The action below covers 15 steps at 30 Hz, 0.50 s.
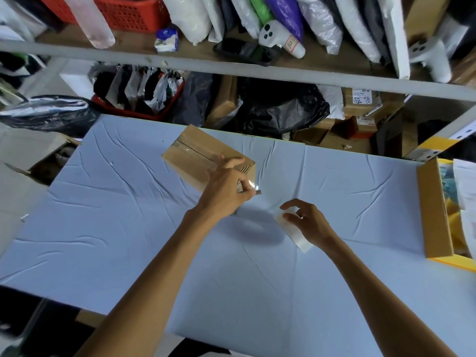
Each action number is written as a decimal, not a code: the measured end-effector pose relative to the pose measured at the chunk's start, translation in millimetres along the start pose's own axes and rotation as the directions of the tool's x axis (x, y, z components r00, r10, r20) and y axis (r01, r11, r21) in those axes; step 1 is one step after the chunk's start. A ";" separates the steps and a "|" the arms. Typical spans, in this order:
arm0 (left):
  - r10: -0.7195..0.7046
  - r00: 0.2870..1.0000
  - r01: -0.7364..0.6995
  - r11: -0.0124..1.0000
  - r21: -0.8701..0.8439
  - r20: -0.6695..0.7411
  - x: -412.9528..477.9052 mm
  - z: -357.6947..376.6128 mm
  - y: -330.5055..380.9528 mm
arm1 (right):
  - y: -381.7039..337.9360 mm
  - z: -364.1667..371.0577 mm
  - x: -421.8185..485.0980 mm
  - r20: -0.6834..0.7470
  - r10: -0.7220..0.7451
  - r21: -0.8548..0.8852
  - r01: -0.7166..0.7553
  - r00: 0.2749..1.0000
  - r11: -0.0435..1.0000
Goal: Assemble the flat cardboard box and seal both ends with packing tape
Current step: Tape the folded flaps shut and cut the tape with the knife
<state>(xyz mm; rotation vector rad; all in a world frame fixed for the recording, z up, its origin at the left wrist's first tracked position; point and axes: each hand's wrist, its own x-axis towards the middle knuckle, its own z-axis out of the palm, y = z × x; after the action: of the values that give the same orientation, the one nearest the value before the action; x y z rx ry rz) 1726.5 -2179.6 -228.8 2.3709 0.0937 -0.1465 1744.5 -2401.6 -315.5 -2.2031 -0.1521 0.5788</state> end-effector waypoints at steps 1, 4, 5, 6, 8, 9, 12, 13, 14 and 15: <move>-0.002 1.000 0.002 1.000 -0.005 -0.002 -0.2 -0.1 0.2 | 0.1 -0.3 0.9 -0.014 -0.002 0.012 0.002 1.000 1.000; 0.004 1.000 -0.004 1.000 -0.014 -0.003 0.3 0.1 -1.3 | 1.8 0.4 2.5 0.028 0.013 0.010 -0.013 1.000 1.000; 0.010 1.000 -0.010 1.000 -0.008 0.000 0.4 0.1 -1.7 | 3.4 1.1 3.3 0.047 0.036 -0.006 -0.036 0.998 0.999; 0.011 1.000 -0.011 1.000 -0.003 0.005 0.2 0.0 -1.6 | 5.1 1.9 3.9 0.060 0.065 -0.022 -0.063 0.996 0.998; 0.007 1.000 -0.007 1.000 0.001 0.005 -0.3 -0.3 -1.0 | 8.0 3.5 4.1 0.078 0.113 -0.067 -0.108 0.991 0.992; 0.005 1.000 -0.005 1.000 -0.001 -0.001 -0.3 -0.4 -1.2 | 9.2 4.1 3.1 0.087 0.123 -0.093 -0.115 0.989 0.989; 0.007 1.000 -0.007 1.000 -0.014 -0.007 0.3 0.2 -2.3 | 10.4 3.4 -2.4 0.079 0.117 -0.138 -0.105 0.990 0.985; 0.008 1.000 -0.008 1.000 -0.016 -0.004 0.5 0.7 -3.0 | 10.4 2.9 -4.4 0.069 0.096 -0.148 -0.085 0.993 0.985; 0.008 1.000 -0.008 1.000 -0.017 0.000 0.8 1.5 -3.9 | 10.7 2.3 -6.5 0.056 0.071 -0.163 -0.062 0.996 0.985; 0.010 1.000 -0.010 1.000 -0.017 0.003 1.0 2.0 -4.5 | 10.5 1.3 -8.2 0.040 0.040 -0.185 -0.032 0.998 0.982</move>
<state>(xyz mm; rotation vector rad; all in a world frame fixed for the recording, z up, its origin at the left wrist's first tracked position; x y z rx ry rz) 1726.9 -2177.7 -233.5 2.3535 0.0809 -0.1436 1735.6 -2409.9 -321.2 -2.3776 -0.1955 0.6559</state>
